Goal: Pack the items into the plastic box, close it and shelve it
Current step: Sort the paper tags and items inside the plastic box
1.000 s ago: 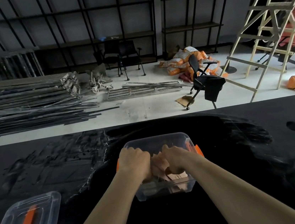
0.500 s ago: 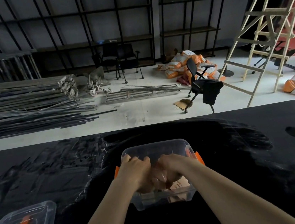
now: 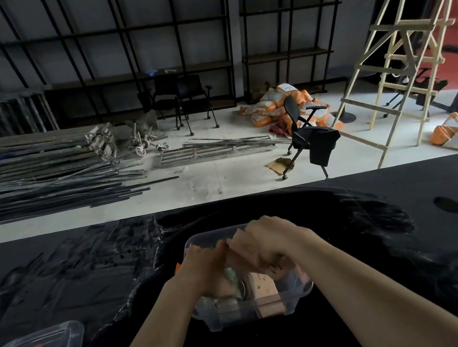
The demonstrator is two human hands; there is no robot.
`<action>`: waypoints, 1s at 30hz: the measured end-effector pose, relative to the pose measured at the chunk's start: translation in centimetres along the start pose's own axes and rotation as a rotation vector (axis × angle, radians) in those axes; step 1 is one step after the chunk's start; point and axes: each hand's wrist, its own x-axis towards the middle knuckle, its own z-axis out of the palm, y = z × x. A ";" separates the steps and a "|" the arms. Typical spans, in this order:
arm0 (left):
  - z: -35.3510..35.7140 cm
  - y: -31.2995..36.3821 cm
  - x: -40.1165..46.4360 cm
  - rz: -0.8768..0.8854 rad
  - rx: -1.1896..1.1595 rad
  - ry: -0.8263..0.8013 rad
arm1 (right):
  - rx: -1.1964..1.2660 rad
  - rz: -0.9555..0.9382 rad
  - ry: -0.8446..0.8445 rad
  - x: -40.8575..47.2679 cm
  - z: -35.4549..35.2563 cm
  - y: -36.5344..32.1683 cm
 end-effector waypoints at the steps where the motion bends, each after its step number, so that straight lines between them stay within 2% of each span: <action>1: 0.0 0.0 0.1 -0.008 -0.068 0.022 | 0.021 0.004 0.005 -0.2 -0.5 0.2; 7: 0.6 -0.3 0.7 -0.038 -0.660 0.201 | 0.111 0.007 0.069 -0.6 -1.1 1.3; 9: 0.9 0.0 1.0 -0.130 -0.795 0.295 | 0.128 0.014 0.106 -0.8 -1.3 1.8; 11: 0.5 0.7 0.8 -0.206 -0.611 0.279 | 0.158 0.033 0.118 -1.0 -1.5 2.2; 14: -0.3 2.3 0.2 -0.050 -0.247 0.100 | 0.188 0.061 0.122 -1.3 -1.5 2.3; 17: -0.5 3.7 1.0 0.030 -0.146 -0.001 | 0.184 0.075 0.162 -1.6 -1.1 2.1; 21: 0.8 4.7 3.3 -0.098 -0.145 -0.103 | 0.120 0.085 0.233 -1.7 -0.2 1.7; 24: 2.1 5.6 4.4 -0.239 -0.180 -0.079 | 0.098 0.068 0.247 -1.6 0.1 1.4; 30: 2.0 6.8 5.2 -0.328 -0.238 -0.041 | 0.118 0.086 0.229 -1.7 -0.3 2.5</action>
